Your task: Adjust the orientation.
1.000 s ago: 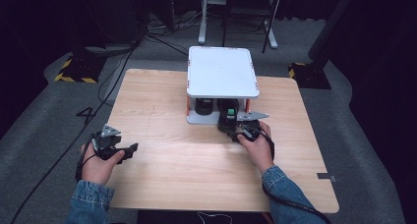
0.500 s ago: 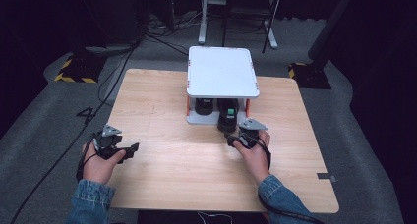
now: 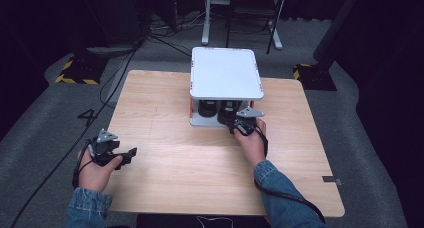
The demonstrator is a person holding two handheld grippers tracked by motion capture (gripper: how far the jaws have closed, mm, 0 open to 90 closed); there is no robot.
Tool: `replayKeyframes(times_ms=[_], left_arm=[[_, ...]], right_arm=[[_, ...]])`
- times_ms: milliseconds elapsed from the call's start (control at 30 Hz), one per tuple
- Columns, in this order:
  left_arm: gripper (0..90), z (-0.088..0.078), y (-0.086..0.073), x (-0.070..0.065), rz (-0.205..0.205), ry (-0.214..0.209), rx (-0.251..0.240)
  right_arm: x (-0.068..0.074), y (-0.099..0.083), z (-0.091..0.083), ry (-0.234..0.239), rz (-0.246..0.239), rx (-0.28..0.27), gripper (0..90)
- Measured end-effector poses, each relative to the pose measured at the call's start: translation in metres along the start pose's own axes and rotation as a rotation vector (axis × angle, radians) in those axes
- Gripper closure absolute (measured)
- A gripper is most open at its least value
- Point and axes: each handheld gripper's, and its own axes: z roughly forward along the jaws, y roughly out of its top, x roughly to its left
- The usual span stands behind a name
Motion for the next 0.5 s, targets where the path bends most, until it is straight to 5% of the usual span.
replayKeyframes(times_ms=[67, 500], left_arm=[[28.4, -0.003, -0.003, 0.001, -0.005, 0.004, -0.004], [28.4, -0.009, -0.011, 0.003, -0.011, 0.018, 0.005]], right_arm=[[-0.003, 0.006, 0.004, 0.016, -0.008, -0.009, 76.2], [-0.015, 0.016, 0.02, -0.008, 0.034, 0.014, 58.1]])
